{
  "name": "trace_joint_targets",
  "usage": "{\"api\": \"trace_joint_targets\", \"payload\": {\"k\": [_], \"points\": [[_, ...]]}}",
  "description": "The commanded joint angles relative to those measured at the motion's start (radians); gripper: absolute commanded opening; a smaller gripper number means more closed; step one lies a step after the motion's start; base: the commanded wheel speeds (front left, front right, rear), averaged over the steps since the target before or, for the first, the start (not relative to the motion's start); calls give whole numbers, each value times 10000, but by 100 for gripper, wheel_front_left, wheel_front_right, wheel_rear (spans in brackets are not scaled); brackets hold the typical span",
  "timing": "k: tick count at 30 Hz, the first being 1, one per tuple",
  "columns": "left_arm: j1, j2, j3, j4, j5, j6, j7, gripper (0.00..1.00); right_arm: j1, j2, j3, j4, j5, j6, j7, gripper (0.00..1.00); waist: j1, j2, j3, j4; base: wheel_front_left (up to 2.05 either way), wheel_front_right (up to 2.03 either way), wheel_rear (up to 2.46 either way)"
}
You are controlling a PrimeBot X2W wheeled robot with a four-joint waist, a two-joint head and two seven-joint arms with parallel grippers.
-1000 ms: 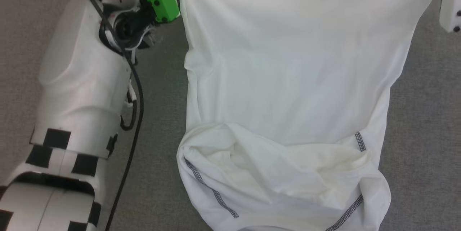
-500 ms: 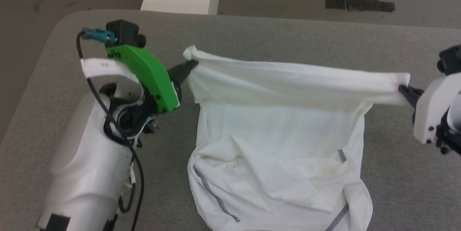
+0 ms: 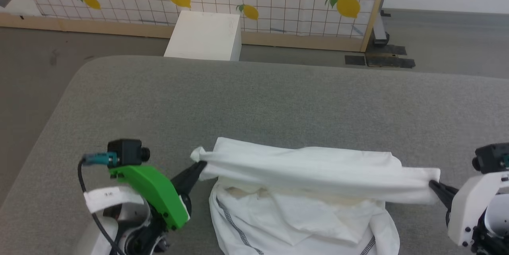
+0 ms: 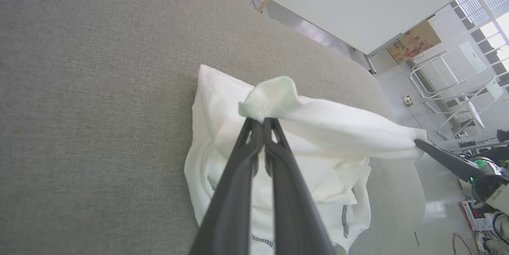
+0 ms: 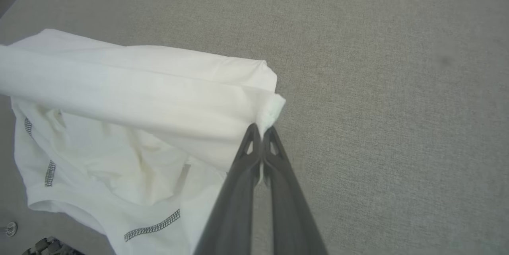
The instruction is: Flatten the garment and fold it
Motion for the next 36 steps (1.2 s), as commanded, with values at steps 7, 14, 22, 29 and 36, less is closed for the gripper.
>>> {"api": "trace_joint_targets", "payload": {"k": [7, 14, 22, 29, 36], "points": [[1703, -152, -186, -301, 255, 314, -595, 0, 1253, 550, -441, -557, -254, -15, 43, 0, 2, 94, -148, -70, 0, 0, 0], [2528, -288, -428, 389, 303, 500, -723, 0, 2077, 930, -280, -472, -389, -15, 149, 0, 2, 94, -166, -248, 0, 0, 0], [2646, -301, -546, 1395, 400, 558, -784, 0, 2452, 1081, 120, 206, -544, -15, 44, 0, 2, 94, -168, -331, 0, 0, 0], [2479, -319, -627, 1889, 560, 674, -831, 100, 2414, 1040, 281, 722, -696, -15, -273, 6, 2, 94, -214, -359, 0, 0, 0], [2275, 277, -663, 1582, 811, 1230, -26, 100, 2545, 860, 300, 427, -467, -15, -325, 100, 2, 94, -533, -351, 0, 0, 0]]}}
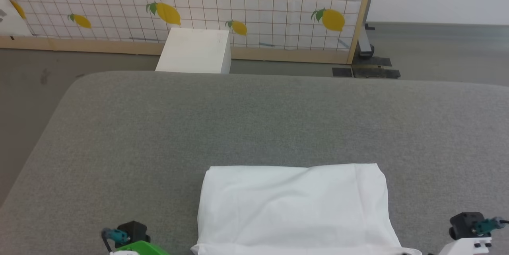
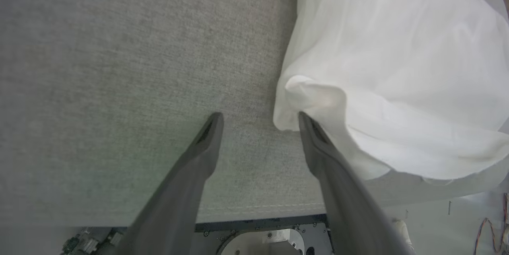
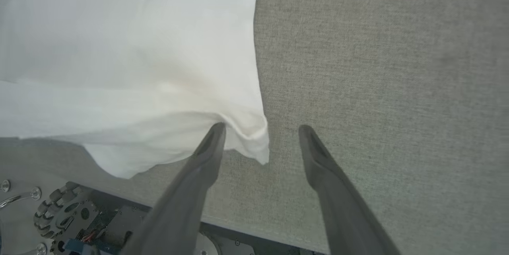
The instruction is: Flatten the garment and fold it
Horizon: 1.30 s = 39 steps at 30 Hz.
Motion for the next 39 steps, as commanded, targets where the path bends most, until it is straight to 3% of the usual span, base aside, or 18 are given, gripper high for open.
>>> {"api": "trace_joint_targets", "payload": {"k": [1, 8, 12, 13, 18, 23, 31, 39], "points": [[-155, 234, 56, -155, 99, 206, 235, 100, 212, -38, -77, -196, 146, -15, 2, 100, 1, 94, -175, 18, 0, 0, 0], [82, 1234, 416, -1368, 207, 1289, 1394, 100, 824, -141, -994, -1509, 876, -15, 936, 100, 1, 94, -506, 11, 0, 0, 0], [-21, 1498, 1005, -2094, 496, 1621, 776, 100, 753, -400, -1725, -2073, 957, -15, 1368, 100, 1, 94, -471, 18, 0, 0, 0], [-331, 1379, 1542, -2427, 967, 1379, -882, 100, 292, -555, -2037, -2129, 1144, -15, 1536, 100, 1, 94, -287, 8, 0, 0, 0], [-950, 1057, 1802, -2541, 2052, 540, -3988, 100, -602, -1065, -1913, -1563, 1525, -15, 1606, 100, 1, 94, 214, 121, 0, 0, 0], [-1476, 715, 1662, -2141, 3268, 17, -6698, 100, -1328, -1993, -798, -656, 2243, -15, 1781, 100, 1, 94, 862, 246, 0, 0, 0], [-2010, -53, 1911, -2060, 4592, -229, -7233, 100, -2247, -2911, 1107, 520, 3529, -15, 1715, 100, 1, 94, 1753, 517, 0, 0, 0], [-1970, -908, 2539, -1957, 5269, -841, -7239, 100, -2923, -3135, 2801, 1118, 4290, -15, 1238, 100, 1, 94, 2086, 753, 0, 0, 0]]}}
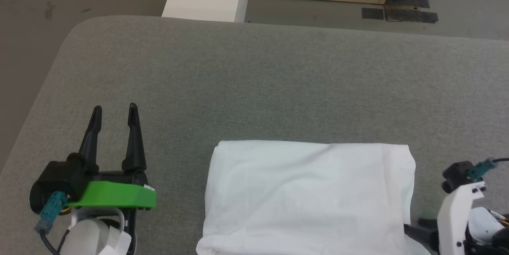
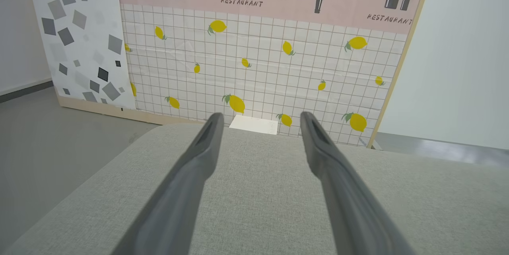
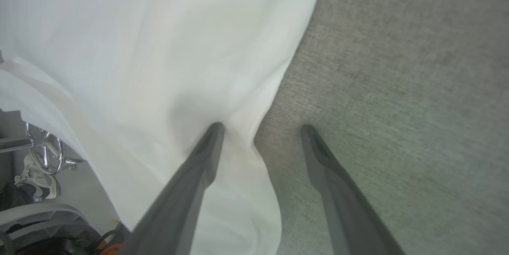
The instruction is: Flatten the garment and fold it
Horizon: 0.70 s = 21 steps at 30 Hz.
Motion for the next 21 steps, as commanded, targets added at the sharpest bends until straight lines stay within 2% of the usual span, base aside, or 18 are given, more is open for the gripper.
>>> {"api": "trace_joint_targets", "payload": {"k": [1, 7, 14, 15, 16, 17, 21], "points": [[-61, -94, 114, 55, 226, -131, -39, 100, -223, 46, 340, 86, 106, -13, -115, 100, 0, 95, 99, 106, 0, 0, 0], [-20, -514, 377, 380, 477, -616, -40, 100, -981, 280, 1624, 457, 361, -13, -505, 100, 0, 95, 61, 106, 0, 0, 0], [-114, -898, 604, 582, 758, -1047, -41, 100, -1635, 357, 2564, 1080, 429, -13, -791, 100, 0, 95, 37, 175, 0, 0, 0], [-127, -956, 663, 591, 796, -1092, -41, 100, -1685, 302, 2680, 1221, 414, -13, -721, 88, 0, 95, 28, 180, 0, 0, 0], [-113, -994, 708, 633, 812, -1124, -41, 100, -1731, 260, 2773, 1295, 391, -13, -692, 29, 0, 95, 21, 180, 0, 0, 0], [-103, -1028, 755, 677, 841, -1165, -41, 100, -1768, 236, 2805, 1408, 406, -13, -699, 0, 0, 95, 10, 178, 0, 0, 0], [-40, -1146, 906, 757, 954, -1294, -41, 100, -1870, 170, 2810, 1670, 388, -13, -803, 0, 0, 95, -61, 143, 0, 0, 0]]}}
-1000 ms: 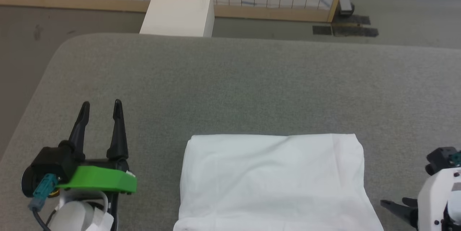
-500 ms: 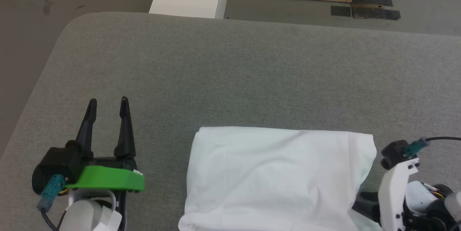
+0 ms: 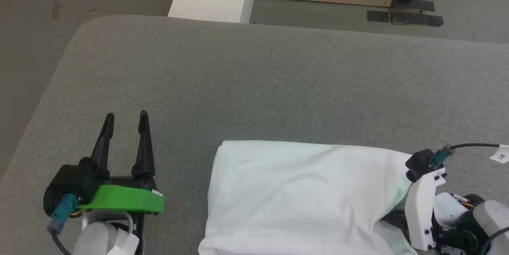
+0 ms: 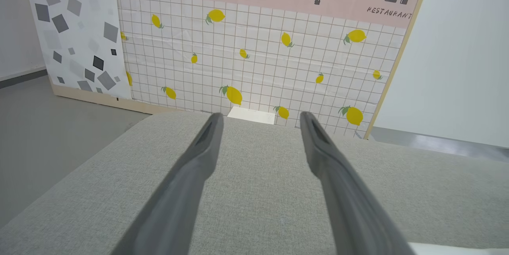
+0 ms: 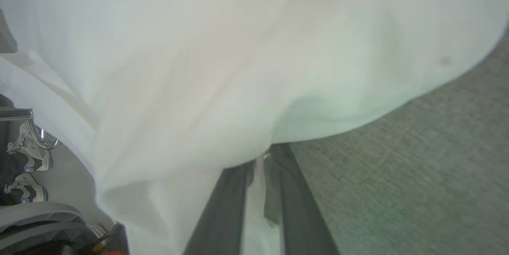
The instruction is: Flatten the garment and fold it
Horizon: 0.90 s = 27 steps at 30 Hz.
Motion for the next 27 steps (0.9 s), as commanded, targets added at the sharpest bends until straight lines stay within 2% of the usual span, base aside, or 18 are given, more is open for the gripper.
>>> {"api": "trace_joint_targets", "payload": {"k": [1, 11, 20, 27], "points": [[-26, -68, 58, 44, 68, -66, -35, 100, 87, 51, 171, 217, -23, -19, 24, 0, 0, 94, -40, -19, 0, 0, 0], [78, -319, 238, 144, 245, -302, -35, 100, 14, -466, -560, 359, 5, -19, -352, 0, 0, 94, -180, -158, 0, 0, 0], [75, -483, 264, 165, 373, -443, -35, 100, -2, -1395, -2389, 1244, -373, -19, -198, 0, 0, 94, -65, -254, 0, 0, 0], [-3, -586, 257, 214, 417, -523, -36, 100, 55, -1530, -3882, 2209, -1551, -19, 83, 0, 0, 94, 55, -254, 0, 0, 0]]}}
